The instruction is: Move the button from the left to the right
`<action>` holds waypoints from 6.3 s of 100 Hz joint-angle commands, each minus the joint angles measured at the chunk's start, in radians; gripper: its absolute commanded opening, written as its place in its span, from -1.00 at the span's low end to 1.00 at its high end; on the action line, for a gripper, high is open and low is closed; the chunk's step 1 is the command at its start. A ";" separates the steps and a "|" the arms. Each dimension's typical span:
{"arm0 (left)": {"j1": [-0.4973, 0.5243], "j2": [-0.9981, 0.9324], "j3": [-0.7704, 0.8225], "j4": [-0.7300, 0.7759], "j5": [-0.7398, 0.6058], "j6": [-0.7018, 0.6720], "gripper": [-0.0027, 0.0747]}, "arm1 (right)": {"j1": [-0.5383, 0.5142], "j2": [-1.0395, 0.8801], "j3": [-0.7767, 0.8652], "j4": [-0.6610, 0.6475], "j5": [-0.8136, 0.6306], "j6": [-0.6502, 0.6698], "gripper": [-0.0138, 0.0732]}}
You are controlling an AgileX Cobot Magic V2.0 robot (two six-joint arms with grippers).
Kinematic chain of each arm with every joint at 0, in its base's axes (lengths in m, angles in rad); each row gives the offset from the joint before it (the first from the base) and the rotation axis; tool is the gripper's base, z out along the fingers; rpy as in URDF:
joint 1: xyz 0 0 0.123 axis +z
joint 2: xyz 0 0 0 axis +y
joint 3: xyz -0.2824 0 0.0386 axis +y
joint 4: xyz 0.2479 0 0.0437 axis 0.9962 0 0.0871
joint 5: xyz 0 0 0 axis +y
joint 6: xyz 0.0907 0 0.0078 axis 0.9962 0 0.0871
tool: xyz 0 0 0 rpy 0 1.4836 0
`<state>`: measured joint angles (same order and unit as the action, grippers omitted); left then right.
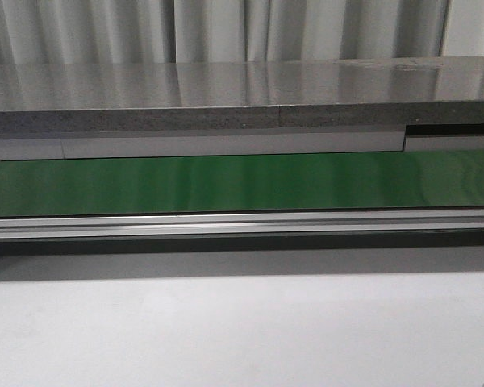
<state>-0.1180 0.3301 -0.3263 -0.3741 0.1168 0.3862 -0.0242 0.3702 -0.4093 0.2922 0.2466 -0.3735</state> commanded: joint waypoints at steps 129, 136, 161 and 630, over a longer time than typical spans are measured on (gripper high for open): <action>-0.009 0.006 -0.027 -0.009 -0.078 -0.003 -0.98 | 0.001 -0.020 -0.022 0.010 -0.072 -0.008 -0.84; -0.009 0.006 -0.027 -0.009 -0.078 -0.003 -0.98 | 0.001 -0.020 -0.022 0.010 -0.072 -0.008 -0.84; -0.009 0.006 -0.027 -0.009 -0.078 -0.003 -0.98 | 0.001 -0.041 0.010 -0.042 -0.085 0.097 -0.84; 0.089 -0.365 0.362 0.488 -0.181 -0.487 -0.98 | 0.052 -0.402 0.422 -0.292 -0.262 0.453 -0.84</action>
<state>-0.0315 -0.0039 0.0009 0.1243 0.0000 -0.0896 0.0283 -0.0109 0.0284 0.0106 0.0586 0.0812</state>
